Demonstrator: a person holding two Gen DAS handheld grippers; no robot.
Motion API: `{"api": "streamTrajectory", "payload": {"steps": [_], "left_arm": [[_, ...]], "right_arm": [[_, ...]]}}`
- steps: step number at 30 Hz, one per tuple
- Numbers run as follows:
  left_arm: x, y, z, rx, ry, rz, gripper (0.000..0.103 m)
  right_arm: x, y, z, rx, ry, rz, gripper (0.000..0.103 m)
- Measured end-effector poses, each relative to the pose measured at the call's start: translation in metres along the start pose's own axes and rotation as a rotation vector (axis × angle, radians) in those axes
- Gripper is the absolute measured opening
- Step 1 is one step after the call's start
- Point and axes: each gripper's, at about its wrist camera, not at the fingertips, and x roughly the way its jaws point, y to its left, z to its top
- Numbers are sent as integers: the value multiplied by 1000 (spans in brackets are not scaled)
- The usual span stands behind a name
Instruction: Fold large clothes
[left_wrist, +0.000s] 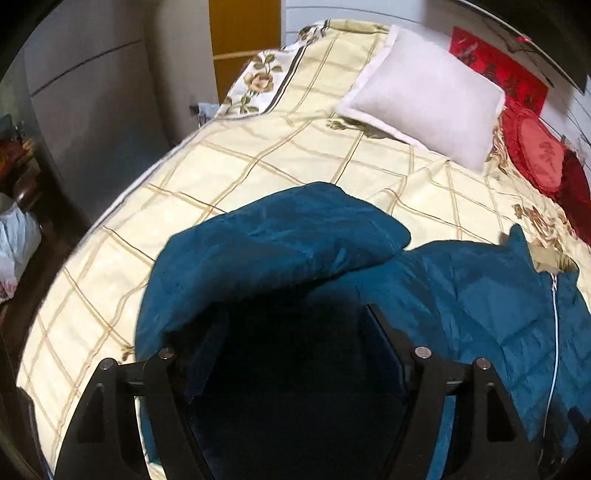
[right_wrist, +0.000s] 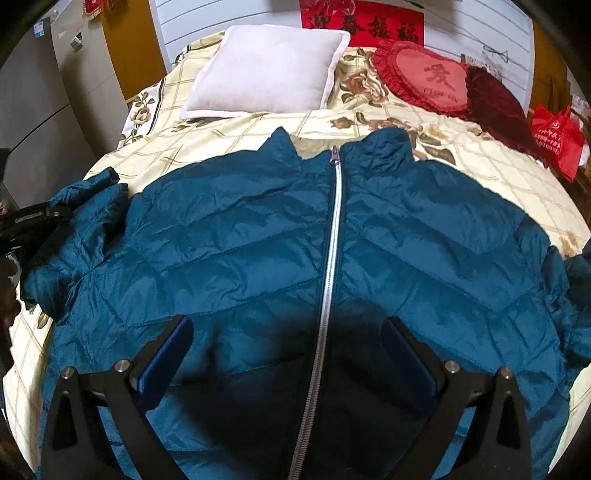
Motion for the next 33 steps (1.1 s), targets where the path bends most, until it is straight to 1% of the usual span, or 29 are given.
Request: {"api": "streamTrajectory", "payload": {"steps": [1, 2, 4, 5, 6, 7, 10, 12, 14, 15, 16, 17, 18, 19, 21, 23, 26, 30, 33], "left_arm": [[3, 1, 1, -11, 2, -9, 75], [6, 1, 1, -20, 7, -20, 69], [13, 2, 1, -30, 35, -32, 38], [18, 4, 1, -36, 57, -26, 33], [23, 6, 1, -45, 75, -25, 31], [24, 10, -1, -56, 75, -37, 31], [6, 20, -7, -72, 12, -61, 31], [-10, 24, -8, -49, -30, -65, 32], [-23, 21, -8, 7, -75, -36, 32], [-26, 21, -7, 27, -87, -32, 36], [-27, 19, -6, 50, -86, -36, 50], [-27, 18, -5, 69, -72, -52, 60], [-24, 16, -4, 95, -50, -87, 77], [-22, 13, -5, 119, -38, -115, 86], [-18, 7, -6, 163, -24, -137, 87], [-12, 3, -4, 201, -7, -131, 87], [-13, 3, 1, 201, -41, -81, 87], [-23, 11, 4, 199, -104, -80, 87], [-17, 11, 7, 245, -92, -25, 87]], "right_arm": [[1, 0, -1, -1, 3, 0, 103], [2, 1, -2, -2, 6, 1, 103], [3, 0, -3, -1, 11, 3, 103], [3, 0, -4, 0, 12, 3, 103], [4, -1, -5, 1, 13, 2, 103], [3, -1, -6, 2, 14, 1, 103], [1, -5, -8, 11, 11, -3, 103], [-1, -8, -10, 22, 15, -4, 103], [-1, -9, -11, 29, 21, -1, 103], [-1, -9, -12, 34, 25, 5, 103], [-1, -10, -13, 38, 26, 9, 103], [-2, -10, -13, 45, 25, 14, 103], [-2, -10, -14, 52, 24, 19, 103], [-2, -9, -14, 56, 25, 24, 103], [-1, -8, -14, 57, 31, 34, 103], [1, -7, -14, 49, 35, 34, 103], [4, -5, -13, 39, 41, 37, 103], [8, -6, -13, 43, 51, 40, 103], [10, -6, -13, 48, 53, 43, 103]]}}
